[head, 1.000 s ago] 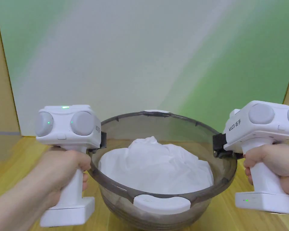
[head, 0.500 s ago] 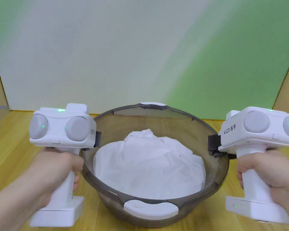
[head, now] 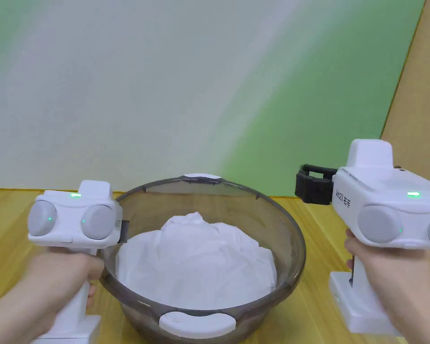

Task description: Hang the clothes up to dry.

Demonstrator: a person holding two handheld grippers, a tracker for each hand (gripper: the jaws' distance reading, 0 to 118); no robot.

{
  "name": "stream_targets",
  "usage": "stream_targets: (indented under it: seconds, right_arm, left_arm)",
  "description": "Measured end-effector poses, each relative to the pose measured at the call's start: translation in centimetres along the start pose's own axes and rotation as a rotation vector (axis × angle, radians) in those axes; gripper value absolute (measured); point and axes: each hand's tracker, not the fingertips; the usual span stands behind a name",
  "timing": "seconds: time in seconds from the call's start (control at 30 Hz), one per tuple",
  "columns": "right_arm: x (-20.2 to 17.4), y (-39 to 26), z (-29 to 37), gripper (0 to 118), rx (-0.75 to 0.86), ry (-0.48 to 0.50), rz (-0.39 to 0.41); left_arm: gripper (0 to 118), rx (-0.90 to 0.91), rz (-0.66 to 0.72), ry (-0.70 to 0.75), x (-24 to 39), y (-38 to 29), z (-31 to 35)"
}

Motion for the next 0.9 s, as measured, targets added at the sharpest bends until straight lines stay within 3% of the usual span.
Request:
stream_targets:
  seconds: [0.17,0.37,0.4,0.43,0.47,0.5,0.6,0.67,0.7,0.83,0.9]
  right_arm:
    - [0.9,-1.7,1.7,118,0.011,0.01,-0.062]
    - [0.0,-1.5,2.5,113,0.038,0.045,0.035]
    - [-0.2,-1.5,2.7,101,0.035,0.048,0.031]
    - [-0.3,-1.5,2.7,68,0.026,0.063,0.035]
    - [-0.5,-1.6,2.8,10,0.029,0.061,0.034]
    - [-0.6,-1.7,2.6,0,0.024,0.058,0.038]
    - [-0.8,-2.0,2.3,0,-0.023,0.052,0.026]
    - [-0.8,-2.4,2.2,0,-0.036,0.069,0.015]
    - [-0.8,-2.4,2.1,0,-0.046,0.078,0.012]
    - [-0.4,-2.4,1.6,0,-0.082,0.073,-0.019]
    - [-0.3,-2.1,1.7,0,-0.085,0.068,-0.024]
  left_arm:
    - [21,-0.003,0.003,-0.001,0.0,-0.2,0.4]
    - [21,-0.007,0.017,-0.011,0.0,-0.4,0.4]
    - [21,-0.007,0.018,-0.011,0.1,-0.4,0.3]
    - [21,-0.007,0.018,-0.009,0.1,-0.5,0.3]
    - [21,-0.008,0.023,-0.01,0.2,-0.5,0.3]
    - [21,-0.01,0.029,-0.012,0.1,-0.5,0.3]
    - [24,-0.012,0.039,-0.016,0.0,-0.7,0.2]
    - [49,-0.047,0.047,-0.038,-0.3,-0.8,-0.5]
    - [70,-0.011,0.063,-0.072,-0.5,-0.7,-0.3]
    - [81,0.193,0.115,-0.091,-1.2,0.8,2.5]
    - [88,0.308,0.072,-0.077,-1.3,1.7,4.9]
